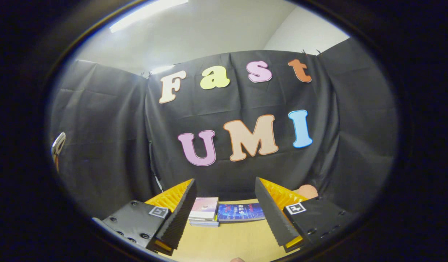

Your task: Open the storage box then place both shoes into the box .Put the left shoe in first, then the right shoe, with the right side of both shoes facing outward in a uniform manner.

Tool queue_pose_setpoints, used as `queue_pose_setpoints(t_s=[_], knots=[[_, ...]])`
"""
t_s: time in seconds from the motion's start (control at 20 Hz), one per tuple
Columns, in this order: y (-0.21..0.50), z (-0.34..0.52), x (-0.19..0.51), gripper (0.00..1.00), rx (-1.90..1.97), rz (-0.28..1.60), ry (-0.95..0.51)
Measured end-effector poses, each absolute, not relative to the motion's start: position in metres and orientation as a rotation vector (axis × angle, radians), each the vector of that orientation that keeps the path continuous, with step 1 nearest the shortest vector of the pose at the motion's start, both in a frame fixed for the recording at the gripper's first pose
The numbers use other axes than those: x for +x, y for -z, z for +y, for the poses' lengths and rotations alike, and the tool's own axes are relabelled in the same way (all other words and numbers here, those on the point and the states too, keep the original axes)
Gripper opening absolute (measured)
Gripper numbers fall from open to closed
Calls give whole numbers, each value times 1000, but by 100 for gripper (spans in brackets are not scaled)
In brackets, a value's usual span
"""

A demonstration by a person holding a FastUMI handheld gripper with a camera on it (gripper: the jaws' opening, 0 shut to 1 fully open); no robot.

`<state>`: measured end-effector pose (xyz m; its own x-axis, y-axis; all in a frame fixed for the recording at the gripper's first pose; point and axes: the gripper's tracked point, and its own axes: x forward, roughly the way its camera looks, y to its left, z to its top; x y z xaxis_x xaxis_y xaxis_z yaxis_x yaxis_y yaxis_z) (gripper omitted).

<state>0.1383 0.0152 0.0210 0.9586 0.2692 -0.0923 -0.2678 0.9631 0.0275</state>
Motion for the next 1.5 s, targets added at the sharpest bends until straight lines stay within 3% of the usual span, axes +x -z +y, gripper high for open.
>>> queue_pose_setpoints(t_s=[1.5], knots=[[-18, -47, 129, 100, 42, 66, -219]])
